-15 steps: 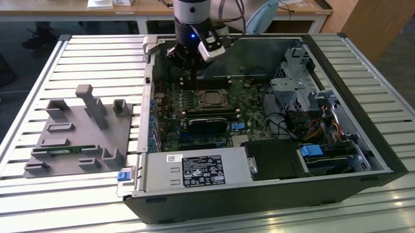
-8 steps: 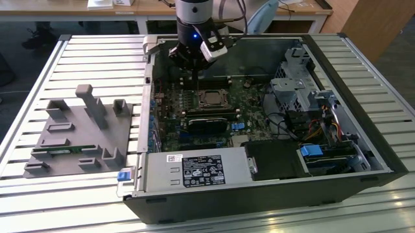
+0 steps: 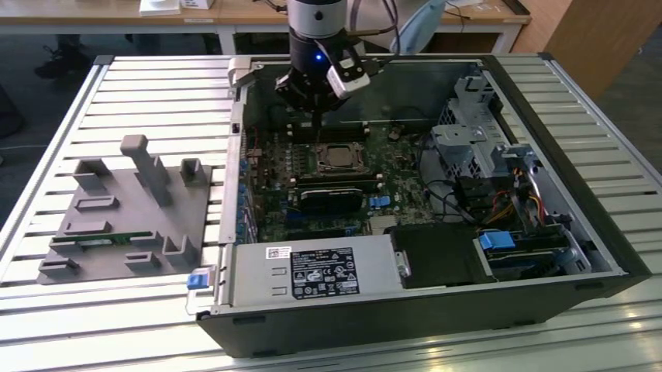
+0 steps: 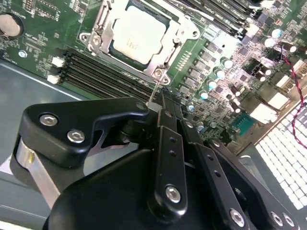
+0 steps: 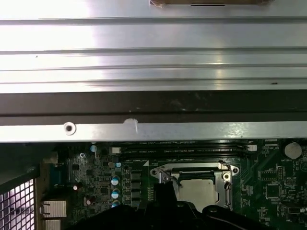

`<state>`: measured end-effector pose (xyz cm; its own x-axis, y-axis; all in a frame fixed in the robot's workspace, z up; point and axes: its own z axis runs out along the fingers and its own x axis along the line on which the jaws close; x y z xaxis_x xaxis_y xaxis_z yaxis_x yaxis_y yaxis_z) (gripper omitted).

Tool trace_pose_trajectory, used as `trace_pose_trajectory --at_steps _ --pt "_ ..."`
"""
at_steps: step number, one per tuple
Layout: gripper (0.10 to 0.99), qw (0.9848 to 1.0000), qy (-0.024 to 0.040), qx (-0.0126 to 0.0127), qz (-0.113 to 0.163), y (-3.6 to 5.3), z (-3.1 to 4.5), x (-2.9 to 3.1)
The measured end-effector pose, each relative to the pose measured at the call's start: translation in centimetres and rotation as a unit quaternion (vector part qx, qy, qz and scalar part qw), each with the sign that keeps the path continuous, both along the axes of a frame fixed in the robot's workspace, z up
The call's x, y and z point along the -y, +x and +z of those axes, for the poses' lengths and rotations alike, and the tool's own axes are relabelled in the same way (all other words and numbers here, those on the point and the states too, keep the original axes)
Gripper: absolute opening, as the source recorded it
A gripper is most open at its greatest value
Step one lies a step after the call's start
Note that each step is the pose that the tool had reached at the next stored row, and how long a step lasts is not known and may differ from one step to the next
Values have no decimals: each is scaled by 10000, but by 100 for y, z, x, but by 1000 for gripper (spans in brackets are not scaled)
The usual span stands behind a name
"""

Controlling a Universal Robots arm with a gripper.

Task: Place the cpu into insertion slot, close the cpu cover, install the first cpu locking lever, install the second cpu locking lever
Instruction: 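Install the first cpu locking lever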

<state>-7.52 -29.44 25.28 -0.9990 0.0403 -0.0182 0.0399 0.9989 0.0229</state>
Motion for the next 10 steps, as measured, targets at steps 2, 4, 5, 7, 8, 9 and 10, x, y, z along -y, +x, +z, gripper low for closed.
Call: trace_pose_trajectory --at_steps 2,4,5,7,8,9,10 --pt "106 10000 0 1 -1 21 -1 0" --pt "106 10000 0 1 -1 49 -2 0" --pt "106 10000 0 0 0 65 -3 0" --pt "106 10000 1 1 0 79 -6 0" --pt "106 10000 4 1 0 84 -9 0" --pt "106 10000 34 -1 0 85 -11 1" --pt "106 9999 114 0 0 86 -14 0"
